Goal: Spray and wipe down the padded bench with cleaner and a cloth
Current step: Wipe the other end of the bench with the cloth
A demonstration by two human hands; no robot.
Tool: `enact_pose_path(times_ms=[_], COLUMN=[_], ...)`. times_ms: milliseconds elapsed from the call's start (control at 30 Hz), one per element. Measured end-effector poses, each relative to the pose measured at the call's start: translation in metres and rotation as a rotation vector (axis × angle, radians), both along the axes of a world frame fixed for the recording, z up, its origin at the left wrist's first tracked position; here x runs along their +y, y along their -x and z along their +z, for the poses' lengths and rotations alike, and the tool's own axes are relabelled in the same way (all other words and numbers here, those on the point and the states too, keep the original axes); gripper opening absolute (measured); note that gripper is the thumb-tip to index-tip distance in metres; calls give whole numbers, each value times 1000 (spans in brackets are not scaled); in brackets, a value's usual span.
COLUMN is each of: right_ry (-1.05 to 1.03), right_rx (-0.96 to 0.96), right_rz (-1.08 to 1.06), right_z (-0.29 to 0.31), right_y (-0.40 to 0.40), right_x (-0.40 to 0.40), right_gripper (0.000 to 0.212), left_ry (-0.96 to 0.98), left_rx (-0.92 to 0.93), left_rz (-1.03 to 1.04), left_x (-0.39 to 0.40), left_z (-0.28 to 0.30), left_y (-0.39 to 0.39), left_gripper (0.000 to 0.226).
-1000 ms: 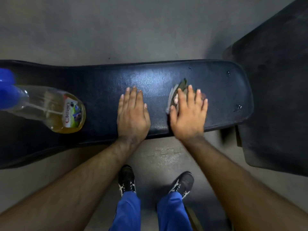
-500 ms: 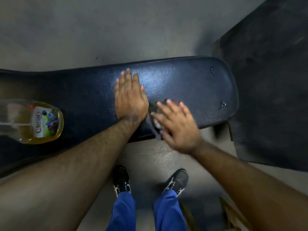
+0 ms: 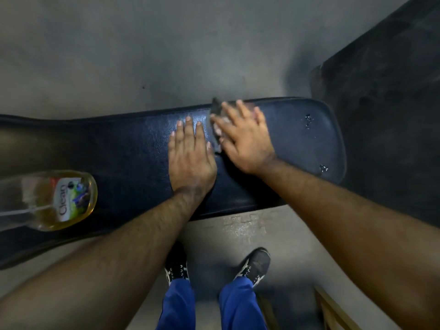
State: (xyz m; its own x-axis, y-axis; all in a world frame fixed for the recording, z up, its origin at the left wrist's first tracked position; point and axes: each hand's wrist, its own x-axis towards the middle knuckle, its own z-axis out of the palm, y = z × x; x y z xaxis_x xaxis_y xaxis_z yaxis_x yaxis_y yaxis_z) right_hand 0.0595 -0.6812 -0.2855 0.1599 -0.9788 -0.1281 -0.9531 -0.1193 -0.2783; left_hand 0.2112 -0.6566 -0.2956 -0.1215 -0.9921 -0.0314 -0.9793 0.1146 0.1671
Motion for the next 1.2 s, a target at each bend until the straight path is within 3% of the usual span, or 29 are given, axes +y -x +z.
enact_pose_path(times_ms=[67, 100, 233, 367, 433, 500, 533, 667, 700, 833, 867, 967, 1000, 1033, 1133, 1167, 1200], right_ry=[-18, -10, -52, -17, -19, -12, -6, 7, 28, -8, 10, 31, 41, 50, 72, 95, 120], right_rx=[-16, -11, 26, 11, 39, 37, 26, 21, 53, 60, 56, 33, 49, 66, 70, 81, 66], right_rz=[187, 169, -228, 92, -46, -317, -336, 152, 166, -505, -469, 94, 180, 121, -418, -414, -273], right_z=[1, 0, -1, 4, 0, 0, 2, 0, -2, -2, -1, -1, -2, -4, -6, -6, -7], right_y=[13, 24, 15, 34, 55, 38, 20, 23, 41, 29, 12, 23, 48, 68, 66, 47, 32], right_x=[-5, -20, -42, 26, 21, 17, 24, 71, 64, 47, 61, 125, 130, 125, 111, 118, 130], right_gripper=[55, 52, 50, 56, 58, 60, 60, 58, 59, 61, 61, 56, 55, 54, 56, 57, 57], left_ry=[-9, -4, -1, -7, -7, -2, -5, -5, -3, 24, 42, 99, 104, 109, 96, 80, 64], left_rx=[-5, 1, 4, 0, 8, 9, 16, 33, 39, 113, 125, 163, 198, 230, 264, 271, 279], left_rz=[-5, -2, 5, -6, 2, 0, 0, -6, -4, 3, -13, -101, -131, -157, -193, -182, -166], left_x=[-1, -1, -1, -1, 0, 1, 0, 0, 1, 2, 3, 16, 25, 34, 52, 53, 52], left_z=[1, 1, -2, -2, -3, -2, -1, 2, 1, 3, 5, 14, 16, 18, 14, 14, 13], left_y=[0, 0, -1, 0, -1, 0, 0, 0, 0, -2, -2, 4, 9, 14, 29, 33, 38], left_gripper=[57, 56, 55, 55, 55, 56, 56, 57, 56, 52, 51, 53, 55, 56, 56, 56, 56])
